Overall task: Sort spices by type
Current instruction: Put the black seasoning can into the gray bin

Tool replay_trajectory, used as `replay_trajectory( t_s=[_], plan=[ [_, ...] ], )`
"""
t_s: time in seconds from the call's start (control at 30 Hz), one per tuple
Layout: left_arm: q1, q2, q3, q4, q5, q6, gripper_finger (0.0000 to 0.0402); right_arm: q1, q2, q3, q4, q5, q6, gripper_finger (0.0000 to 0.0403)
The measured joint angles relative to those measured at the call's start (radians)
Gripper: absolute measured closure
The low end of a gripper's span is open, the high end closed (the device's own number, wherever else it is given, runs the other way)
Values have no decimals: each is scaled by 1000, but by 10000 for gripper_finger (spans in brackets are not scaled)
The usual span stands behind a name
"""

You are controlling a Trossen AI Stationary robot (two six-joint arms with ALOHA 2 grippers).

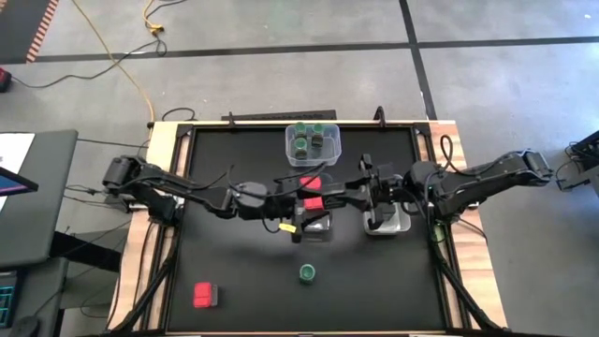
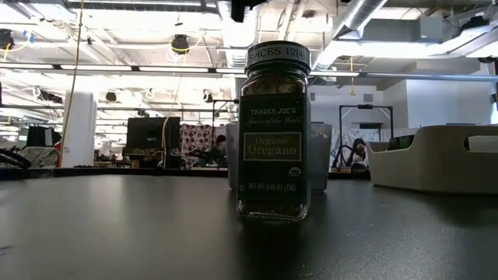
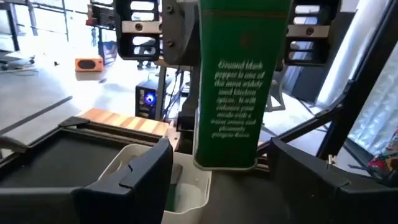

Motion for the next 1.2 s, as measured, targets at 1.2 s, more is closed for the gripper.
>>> replay_trajectory(
  t_s=[1.2],
  plan=[
    [26, -1, 24, -35, 0, 57, 285, -34, 56, 0, 59, -4, -10, 246]
  ],
)
